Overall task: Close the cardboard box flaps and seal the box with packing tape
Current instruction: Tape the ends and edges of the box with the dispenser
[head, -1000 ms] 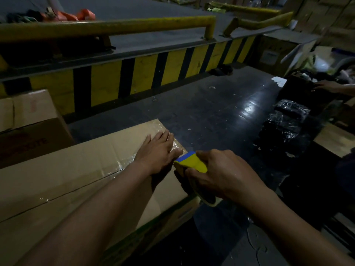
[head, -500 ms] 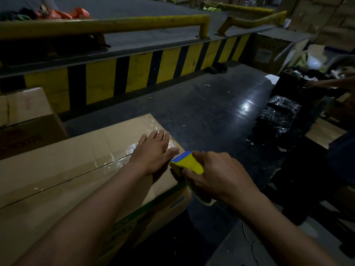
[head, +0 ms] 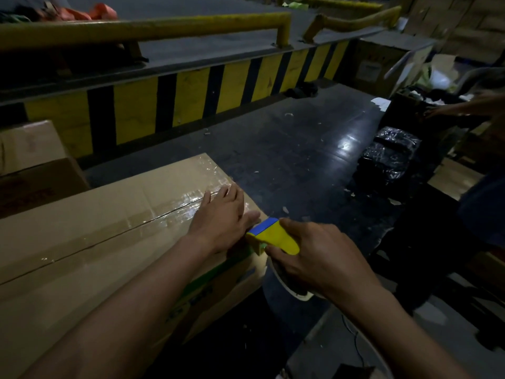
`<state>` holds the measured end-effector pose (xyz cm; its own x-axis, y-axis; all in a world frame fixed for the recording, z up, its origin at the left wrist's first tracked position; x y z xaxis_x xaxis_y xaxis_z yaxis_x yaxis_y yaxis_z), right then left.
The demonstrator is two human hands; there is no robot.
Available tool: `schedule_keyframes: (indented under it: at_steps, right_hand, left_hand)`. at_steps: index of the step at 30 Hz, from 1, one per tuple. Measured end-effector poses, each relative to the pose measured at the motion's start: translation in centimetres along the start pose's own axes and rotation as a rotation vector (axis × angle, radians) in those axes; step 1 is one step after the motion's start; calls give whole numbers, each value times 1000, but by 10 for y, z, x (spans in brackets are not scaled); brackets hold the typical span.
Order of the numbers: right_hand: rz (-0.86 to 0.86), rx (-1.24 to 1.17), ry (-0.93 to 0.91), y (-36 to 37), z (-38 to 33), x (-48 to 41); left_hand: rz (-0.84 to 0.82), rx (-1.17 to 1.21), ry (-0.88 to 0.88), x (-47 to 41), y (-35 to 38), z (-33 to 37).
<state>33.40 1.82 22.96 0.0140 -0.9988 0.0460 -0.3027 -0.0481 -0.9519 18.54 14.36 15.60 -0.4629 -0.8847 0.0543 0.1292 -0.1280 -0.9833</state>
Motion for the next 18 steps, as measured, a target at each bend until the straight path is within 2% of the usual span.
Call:
schedule_keyframes:
  at_steps: [18]
  right_hand:
    - [0,-57,53,14,14,21]
  left_hand:
    - [10,23,-3,2,-1,-4]
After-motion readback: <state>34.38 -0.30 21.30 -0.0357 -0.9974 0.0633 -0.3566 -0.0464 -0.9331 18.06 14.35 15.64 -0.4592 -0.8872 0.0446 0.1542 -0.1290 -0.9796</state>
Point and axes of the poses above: each hand's wrist, its own x-axis away from the middle knuckle, its own y-axis out of the palm, z = x × y, the point moved 6 cm from there along -x, towards the middle knuckle, and after that the axes turned 5 degrees about -z, right-handed, at the moved point
